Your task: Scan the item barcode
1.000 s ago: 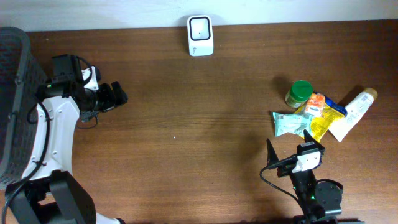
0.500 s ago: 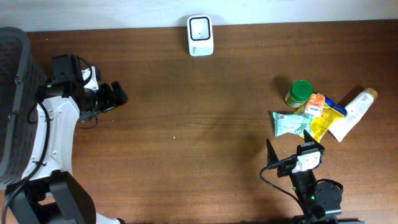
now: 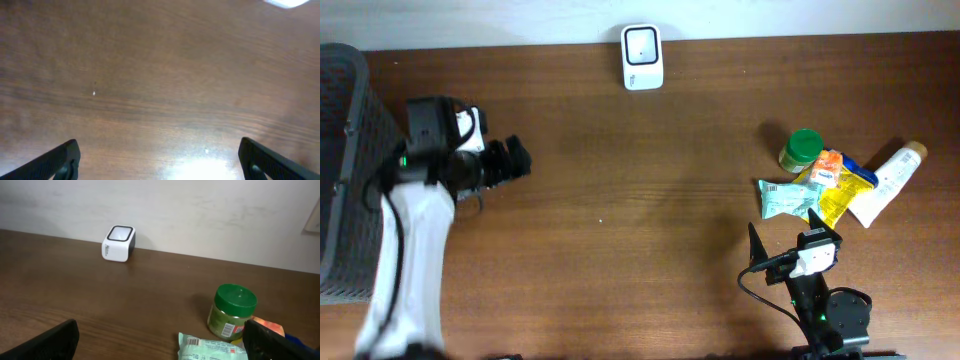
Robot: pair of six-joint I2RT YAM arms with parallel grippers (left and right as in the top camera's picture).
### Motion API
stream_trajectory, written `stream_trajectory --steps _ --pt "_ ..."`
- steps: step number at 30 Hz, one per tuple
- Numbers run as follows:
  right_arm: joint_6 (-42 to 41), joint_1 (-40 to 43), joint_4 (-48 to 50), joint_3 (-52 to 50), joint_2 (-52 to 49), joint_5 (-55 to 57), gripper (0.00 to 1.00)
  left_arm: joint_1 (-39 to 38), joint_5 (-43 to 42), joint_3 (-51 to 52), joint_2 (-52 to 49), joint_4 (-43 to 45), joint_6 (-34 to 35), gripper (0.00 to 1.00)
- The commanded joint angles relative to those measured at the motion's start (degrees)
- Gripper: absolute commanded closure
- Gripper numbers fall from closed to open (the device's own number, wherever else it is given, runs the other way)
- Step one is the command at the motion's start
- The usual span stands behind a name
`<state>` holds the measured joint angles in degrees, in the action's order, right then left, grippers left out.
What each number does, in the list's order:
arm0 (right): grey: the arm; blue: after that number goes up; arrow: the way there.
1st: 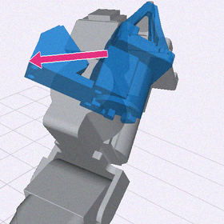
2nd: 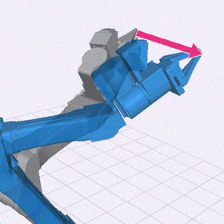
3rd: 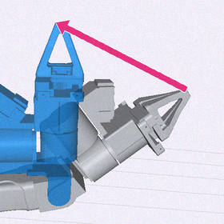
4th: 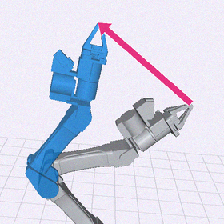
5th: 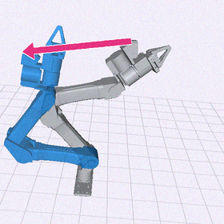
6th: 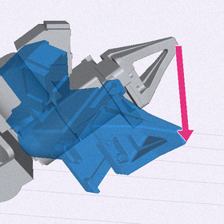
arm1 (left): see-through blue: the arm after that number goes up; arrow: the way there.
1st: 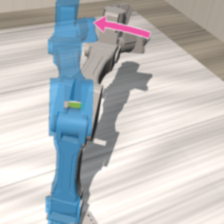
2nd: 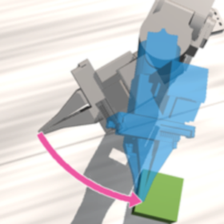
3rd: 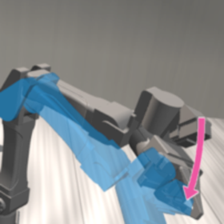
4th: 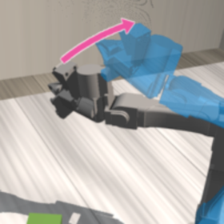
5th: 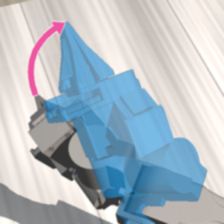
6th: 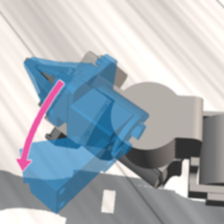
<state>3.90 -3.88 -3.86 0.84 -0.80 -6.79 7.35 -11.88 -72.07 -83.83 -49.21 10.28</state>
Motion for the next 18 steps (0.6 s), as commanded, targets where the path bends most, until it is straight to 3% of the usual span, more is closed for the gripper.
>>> stream_trajectory --steps 1,4,9,13,18 --pt "0.2 0.2 0.0 -0.5 0.5 -0.5 0.02 -1.5 1.7 8.0 9.9 7.6 -0.2 0.01" --pt "0.2 0.2 0.0 -0.5 0.5 -0.5 0.02 -3.0 1.0 16.3 16.6 19.8 -4.5 0.01" --pt "0.2 0.2 0.0 -0.5 0.5 -0.5 0.02 -9.0 0.8 32.9 30.2 40.2 -21.9 0.01" --pt "0.2 0.2 0.0 -0.5 0.5 -0.5 0.02 -9.4 1.3 42.9 40.6 46.3 -26.4 0.01" --pt "0.2 0.2 0.0 -0.5 0.5 -0.5 0.02 -9.3 5.3 51.6 52.0 47.1 -28.4 0.01"
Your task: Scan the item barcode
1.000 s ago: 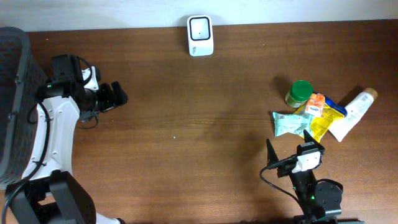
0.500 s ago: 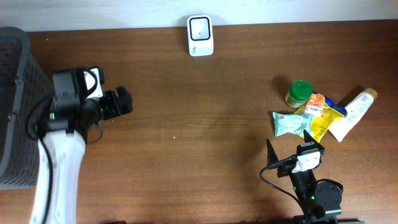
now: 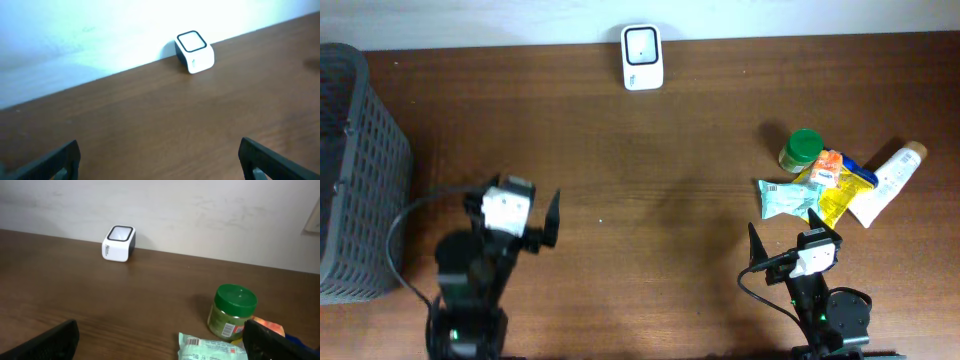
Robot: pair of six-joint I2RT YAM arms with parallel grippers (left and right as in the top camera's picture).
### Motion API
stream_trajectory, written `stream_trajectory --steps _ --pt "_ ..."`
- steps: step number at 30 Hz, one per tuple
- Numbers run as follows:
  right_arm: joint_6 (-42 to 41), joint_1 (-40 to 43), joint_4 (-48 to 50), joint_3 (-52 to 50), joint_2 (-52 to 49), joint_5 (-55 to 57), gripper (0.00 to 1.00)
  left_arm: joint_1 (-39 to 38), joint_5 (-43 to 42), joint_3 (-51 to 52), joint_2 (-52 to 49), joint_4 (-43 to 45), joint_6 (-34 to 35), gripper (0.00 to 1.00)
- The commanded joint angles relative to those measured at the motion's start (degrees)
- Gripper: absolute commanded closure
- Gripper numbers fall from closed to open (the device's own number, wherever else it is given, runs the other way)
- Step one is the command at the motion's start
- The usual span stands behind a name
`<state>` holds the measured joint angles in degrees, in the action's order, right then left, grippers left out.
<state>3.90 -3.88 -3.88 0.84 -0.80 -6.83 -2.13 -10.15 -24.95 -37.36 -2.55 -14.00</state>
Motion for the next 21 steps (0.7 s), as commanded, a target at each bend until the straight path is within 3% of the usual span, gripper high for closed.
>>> stream_trajectory --steps 1,6,21 --pt "0.2 0.2 0.0 -0.5 0.5 -0.5 0.02 0.2 5.5 6.4 8.3 0.4 -4.1 0.01" --pt "0.2 0.2 0.0 -0.5 0.5 -0.5 0.02 0.2 10.5 12.5 15.3 0.6 -4.1 0.01" --pt "0.2 0.2 0.0 -0.5 0.5 -0.5 0.02 0.2 11.4 24.4 29.0 -2.2 -4.1 0.01"
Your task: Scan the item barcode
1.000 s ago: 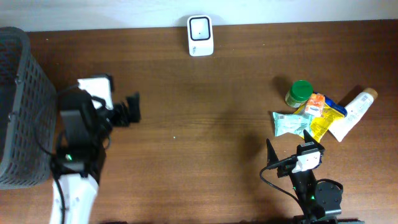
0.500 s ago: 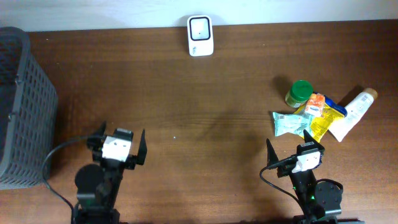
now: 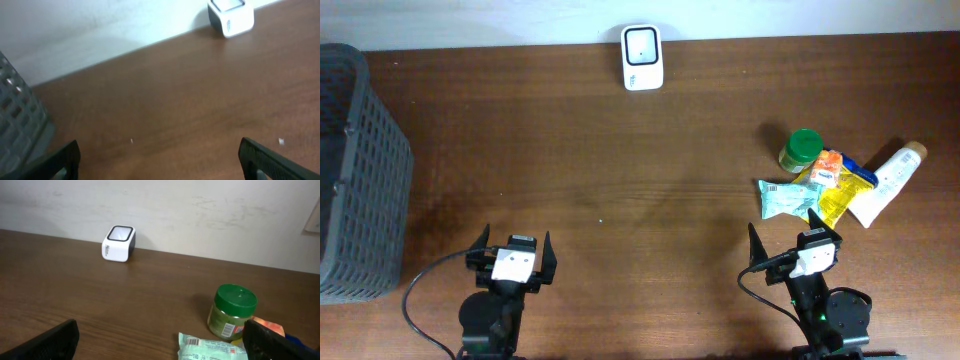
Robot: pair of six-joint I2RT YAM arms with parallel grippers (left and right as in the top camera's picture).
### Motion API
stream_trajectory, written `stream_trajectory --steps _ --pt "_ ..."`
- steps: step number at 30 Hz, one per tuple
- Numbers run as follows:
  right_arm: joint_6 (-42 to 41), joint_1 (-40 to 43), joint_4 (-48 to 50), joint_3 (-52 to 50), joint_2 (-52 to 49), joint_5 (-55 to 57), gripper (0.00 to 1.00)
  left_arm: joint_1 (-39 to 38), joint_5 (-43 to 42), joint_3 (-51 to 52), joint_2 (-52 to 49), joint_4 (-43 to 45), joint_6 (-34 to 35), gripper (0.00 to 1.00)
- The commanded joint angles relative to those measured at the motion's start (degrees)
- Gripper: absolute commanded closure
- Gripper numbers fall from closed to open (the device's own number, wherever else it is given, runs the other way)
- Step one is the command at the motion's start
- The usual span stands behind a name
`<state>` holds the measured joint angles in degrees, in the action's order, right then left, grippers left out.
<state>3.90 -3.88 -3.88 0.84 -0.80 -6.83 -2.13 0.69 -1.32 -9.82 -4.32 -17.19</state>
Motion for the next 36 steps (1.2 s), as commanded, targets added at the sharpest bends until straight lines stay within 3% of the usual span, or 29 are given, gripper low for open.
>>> stream_trajectory --steps 1,8,36 --pt "0.2 0.2 0.0 -0.5 0.5 -0.5 0.02 0.2 0.6 0.8 1.7 -0.5 -0.9 0.01" --pt "0.2 0.2 0.0 -0.5 0.5 -0.5 0.02 0.1 0.1 0.8 9.7 -0.2 -0.9 0.01" --pt "0.2 0.2 0.0 -0.5 0.5 -0.5 0.02 0.1 0.2 0.8 9.5 -0.5 -0.9 0.01"
